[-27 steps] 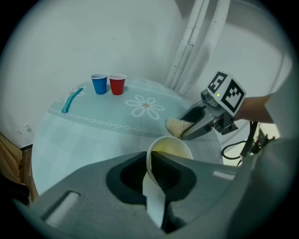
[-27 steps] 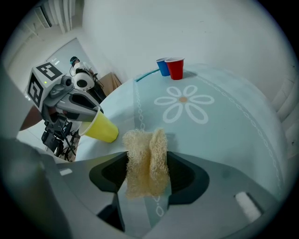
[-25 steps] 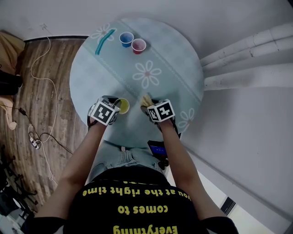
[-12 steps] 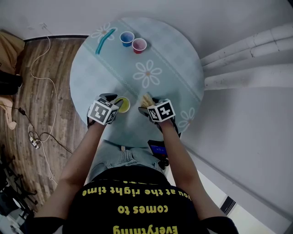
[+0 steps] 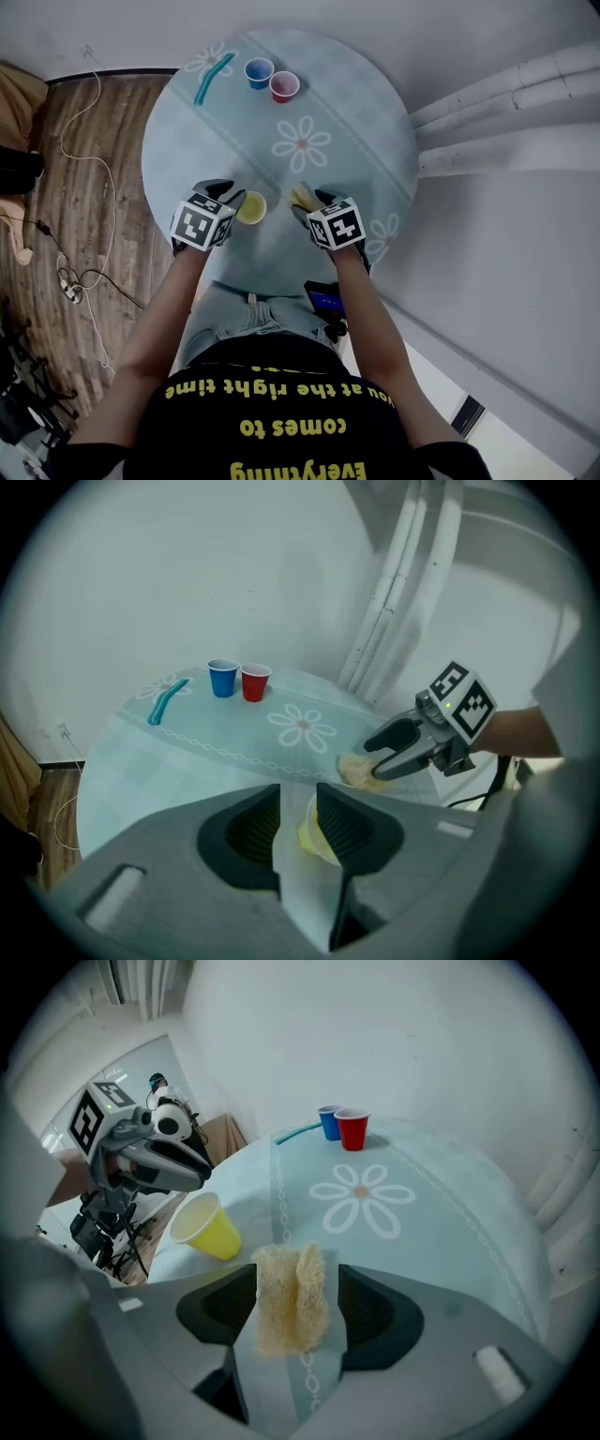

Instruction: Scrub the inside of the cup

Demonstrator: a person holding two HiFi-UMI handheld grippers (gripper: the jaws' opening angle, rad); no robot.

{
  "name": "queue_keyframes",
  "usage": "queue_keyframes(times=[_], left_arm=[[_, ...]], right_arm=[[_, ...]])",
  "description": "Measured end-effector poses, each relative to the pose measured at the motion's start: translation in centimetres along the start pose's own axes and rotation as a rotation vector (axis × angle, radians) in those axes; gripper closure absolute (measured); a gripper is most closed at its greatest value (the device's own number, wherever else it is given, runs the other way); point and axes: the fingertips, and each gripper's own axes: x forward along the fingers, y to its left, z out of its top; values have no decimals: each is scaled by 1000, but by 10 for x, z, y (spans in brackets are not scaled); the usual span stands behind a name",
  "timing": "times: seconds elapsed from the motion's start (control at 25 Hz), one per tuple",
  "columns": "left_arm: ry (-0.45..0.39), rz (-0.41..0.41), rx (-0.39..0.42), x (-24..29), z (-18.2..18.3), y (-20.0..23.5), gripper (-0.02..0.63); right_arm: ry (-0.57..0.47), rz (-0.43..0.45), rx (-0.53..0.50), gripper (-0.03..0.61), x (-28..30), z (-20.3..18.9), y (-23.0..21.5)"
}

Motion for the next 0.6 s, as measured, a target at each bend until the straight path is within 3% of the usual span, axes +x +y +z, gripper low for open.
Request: queue_keyframes(times=[0.16,0.4,0.52,0.6], left_arm=[[-33,24,9,-4,4,2,509],[-91,66,35,-14,15,6,580],[-117,81,37,-18,20,6,583],[-132,88,39,-20,22,5,600]], right_arm=[[-59,-24,13,336,-13,8,-5],[-189,-63,-8,485,-34,28,-7],[-274,-86,-34,566,-47,42,-8],[-304,-87,-38,571,-51,46,-8]])
